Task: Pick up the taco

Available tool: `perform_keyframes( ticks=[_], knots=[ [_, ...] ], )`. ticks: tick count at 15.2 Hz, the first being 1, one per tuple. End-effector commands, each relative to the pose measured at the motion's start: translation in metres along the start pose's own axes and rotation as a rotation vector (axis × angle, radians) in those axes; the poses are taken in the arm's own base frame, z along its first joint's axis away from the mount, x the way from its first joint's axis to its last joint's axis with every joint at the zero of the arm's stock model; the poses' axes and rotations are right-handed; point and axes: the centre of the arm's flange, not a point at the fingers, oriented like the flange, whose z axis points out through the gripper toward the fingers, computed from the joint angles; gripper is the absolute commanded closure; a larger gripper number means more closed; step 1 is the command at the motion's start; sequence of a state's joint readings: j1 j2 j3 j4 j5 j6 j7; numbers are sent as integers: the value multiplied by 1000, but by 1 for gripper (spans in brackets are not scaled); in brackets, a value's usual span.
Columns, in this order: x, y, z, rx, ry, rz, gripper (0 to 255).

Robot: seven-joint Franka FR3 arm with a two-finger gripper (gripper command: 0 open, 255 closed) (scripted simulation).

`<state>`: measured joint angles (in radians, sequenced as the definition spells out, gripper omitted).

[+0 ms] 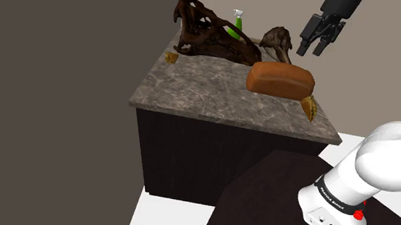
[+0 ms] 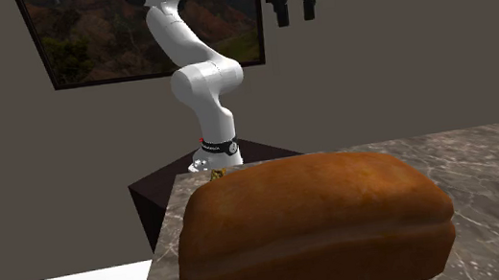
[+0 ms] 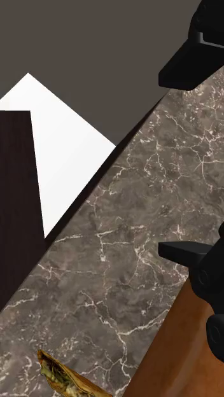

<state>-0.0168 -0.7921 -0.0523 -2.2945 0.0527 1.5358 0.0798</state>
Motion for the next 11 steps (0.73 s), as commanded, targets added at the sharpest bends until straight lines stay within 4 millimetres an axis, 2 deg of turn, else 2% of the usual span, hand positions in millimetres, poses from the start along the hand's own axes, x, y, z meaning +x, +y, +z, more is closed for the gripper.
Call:
perform_keyframes(
  ticks=[1, 11],
  knots=[
    [0, 0, 0, 0, 0, 0, 0],
    [20, 101, 79, -23, -16, 238, 0]
  ],
)
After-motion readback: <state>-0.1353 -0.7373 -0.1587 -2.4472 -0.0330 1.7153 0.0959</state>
